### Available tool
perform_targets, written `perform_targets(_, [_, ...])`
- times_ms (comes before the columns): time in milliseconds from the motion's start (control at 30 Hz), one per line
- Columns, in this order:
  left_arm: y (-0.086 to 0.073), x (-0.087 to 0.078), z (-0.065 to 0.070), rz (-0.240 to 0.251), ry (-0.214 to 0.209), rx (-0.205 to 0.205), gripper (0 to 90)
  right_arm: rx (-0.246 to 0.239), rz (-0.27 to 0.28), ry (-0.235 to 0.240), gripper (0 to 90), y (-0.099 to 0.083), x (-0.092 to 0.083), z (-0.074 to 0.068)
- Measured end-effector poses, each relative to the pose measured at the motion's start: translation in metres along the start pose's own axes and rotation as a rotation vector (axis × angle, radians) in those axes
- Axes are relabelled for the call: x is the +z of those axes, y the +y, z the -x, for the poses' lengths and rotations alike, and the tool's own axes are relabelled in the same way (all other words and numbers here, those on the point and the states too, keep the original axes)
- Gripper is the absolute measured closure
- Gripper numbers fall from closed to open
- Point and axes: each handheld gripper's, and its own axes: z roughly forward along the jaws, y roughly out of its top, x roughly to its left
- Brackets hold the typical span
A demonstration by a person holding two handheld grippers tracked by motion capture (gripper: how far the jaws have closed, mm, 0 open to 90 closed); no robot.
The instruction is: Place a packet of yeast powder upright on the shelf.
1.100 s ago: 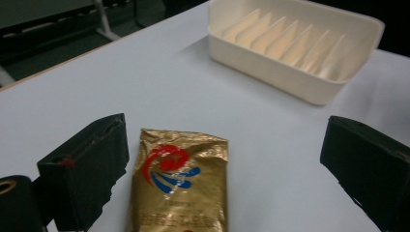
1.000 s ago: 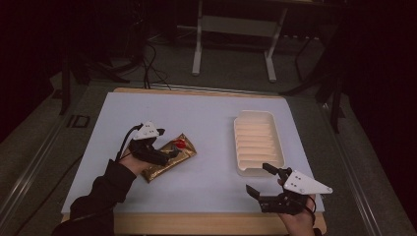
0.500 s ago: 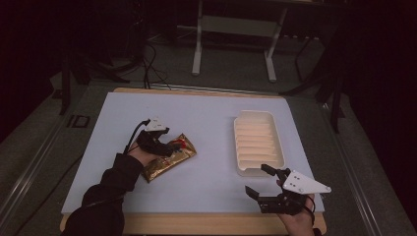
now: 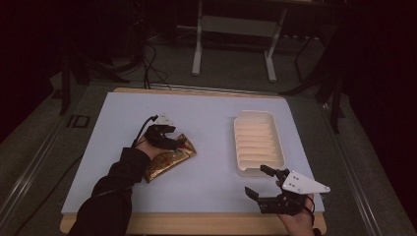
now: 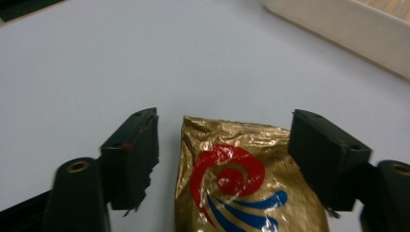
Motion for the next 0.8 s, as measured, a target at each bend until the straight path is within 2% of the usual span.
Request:
perform_targets(100, [0.000, 0.004, -0.004, -0.012, 0.016, 0.000, 31.7, 0.004, -0.001, 0.002, 14.7, -0.001, 0.000, 0.001])
perform_targets(200, [0.000, 0.008, -0.008, -0.029, 0.009, -0.007, 35.7, 0.004, -0.004, 0.004, 14.7, -0.001, 0.000, 0.001])
perform_targets(267, [0.000, 0.011, -0.011, -0.041, -0.007, -0.019, 38.8, 0.004, -0.004, 0.004, 14.7, -0.001, 0.001, 0.001])
perform_targets(333, [-0.002, 0.016, -0.013, -0.053, -0.008, -0.035, 39.0, 0.004, -0.005, 0.004, 14.7, -0.001, 0.001, 0.000])
perform_targets(467, [-0.006, 0.022, -0.015, -0.074, -0.038, -0.067, 39.8, 0.003, -0.006, 0.003, 14.7, -0.001, 0.001, 0.001])
perform_targets(667, [-0.011, 0.029, -0.014, -0.113, -0.036, -0.075, 42.7, 0.006, -0.012, 0.005, 14.7, -0.002, 0.002, 0.001])
perform_targets(800, [-0.012, 0.030, -0.011, -0.128, -0.038, -0.057, 48.6, 0.006, -0.015, 0.004, 14.8, -0.002, 0.002, 0.001])
